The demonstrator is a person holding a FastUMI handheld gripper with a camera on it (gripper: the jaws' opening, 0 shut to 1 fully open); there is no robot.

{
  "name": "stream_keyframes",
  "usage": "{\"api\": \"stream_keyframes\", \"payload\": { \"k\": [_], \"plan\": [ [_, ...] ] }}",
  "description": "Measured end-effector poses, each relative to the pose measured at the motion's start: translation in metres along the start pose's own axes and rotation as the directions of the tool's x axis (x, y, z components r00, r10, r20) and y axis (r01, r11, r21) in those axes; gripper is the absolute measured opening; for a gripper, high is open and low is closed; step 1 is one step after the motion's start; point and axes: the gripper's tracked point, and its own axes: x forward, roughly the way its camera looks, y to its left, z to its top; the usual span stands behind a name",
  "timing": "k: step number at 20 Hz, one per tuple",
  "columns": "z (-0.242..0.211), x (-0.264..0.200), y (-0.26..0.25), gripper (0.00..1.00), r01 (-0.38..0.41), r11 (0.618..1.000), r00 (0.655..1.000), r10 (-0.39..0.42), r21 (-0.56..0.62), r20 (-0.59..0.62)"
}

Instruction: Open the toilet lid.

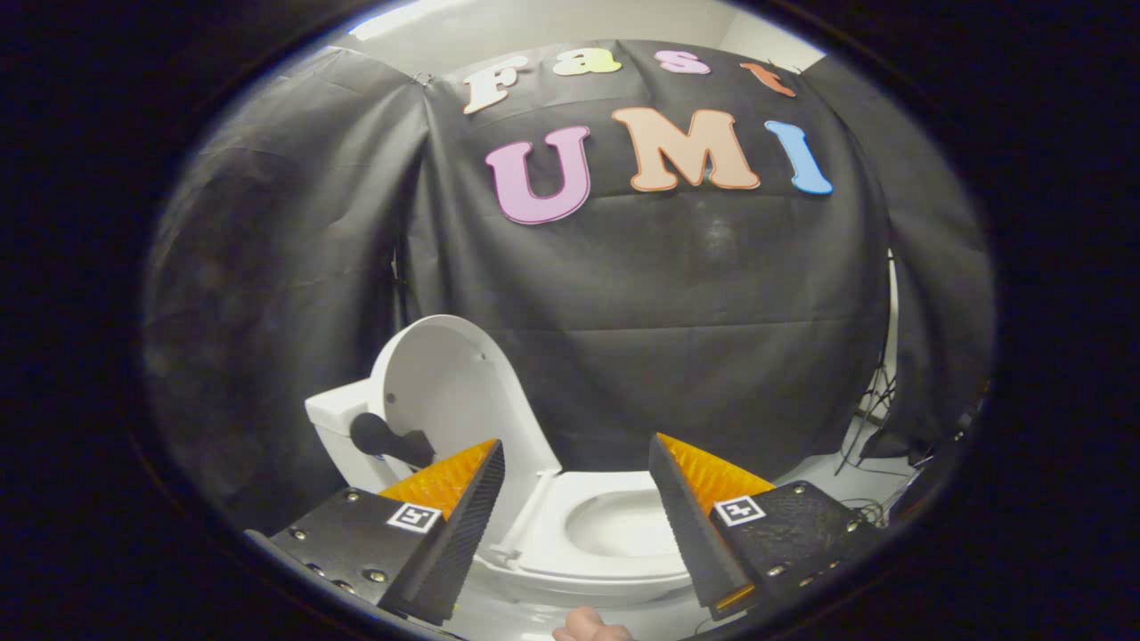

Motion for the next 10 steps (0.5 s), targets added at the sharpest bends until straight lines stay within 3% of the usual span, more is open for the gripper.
{"api": "stream_keyframes", "payload": {
  "k": [3, 10],
  "plan": [
    [-0.001, -0.001, -0.029, 0.96, 0.061, 0.998, 0.998, -0.061, 0.010, 0.013],
    [-0.006, -0.010, -0.067, 0.96, 0.123, 0.992, 0.992, -0.122, -0.042, 0.029]
  ]
}}
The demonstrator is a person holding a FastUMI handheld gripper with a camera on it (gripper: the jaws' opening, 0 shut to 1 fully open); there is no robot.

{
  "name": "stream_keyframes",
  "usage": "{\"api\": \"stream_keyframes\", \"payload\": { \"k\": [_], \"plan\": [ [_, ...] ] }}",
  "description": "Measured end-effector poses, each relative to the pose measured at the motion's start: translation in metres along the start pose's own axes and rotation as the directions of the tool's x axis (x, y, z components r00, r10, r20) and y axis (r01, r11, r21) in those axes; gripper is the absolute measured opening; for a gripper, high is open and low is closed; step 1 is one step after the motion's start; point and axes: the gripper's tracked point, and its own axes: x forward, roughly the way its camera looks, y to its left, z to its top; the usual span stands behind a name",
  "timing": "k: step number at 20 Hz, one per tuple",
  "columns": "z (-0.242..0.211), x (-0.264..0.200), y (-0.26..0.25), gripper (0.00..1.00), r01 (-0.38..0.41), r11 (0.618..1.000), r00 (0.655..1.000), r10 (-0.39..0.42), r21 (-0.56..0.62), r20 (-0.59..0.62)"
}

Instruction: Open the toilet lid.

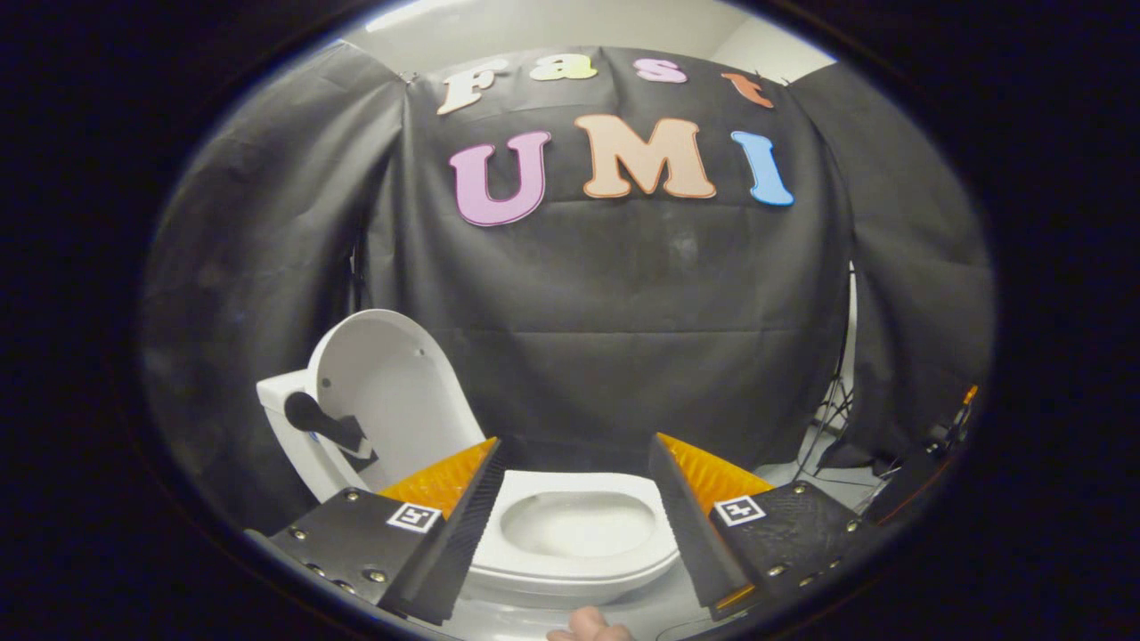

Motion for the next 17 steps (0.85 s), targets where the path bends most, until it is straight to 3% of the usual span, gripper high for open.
{"api": "stream_keyframes", "payload": {
  "k": [4, 8, 11, 17],
  "plan": [
    [-0.003, -0.003, -0.009, 0.96, -0.016, 0.999, 1.000, 0.016, 0.038, 0.009],
    [-0.007, 0.001, -0.040, 0.96, 0.058, 0.994, 0.998, -0.059, 0.092, 0.010],
    [-0.009, 0.002, -0.044, 0.96, 0.040, 0.991, 0.999, -0.041, 0.125, 0.004],
    [-0.014, 0.005, -0.050, 0.97, 0.061, 0.995, 0.998, -0.061, 0.073, 0.001]
  ]
}}
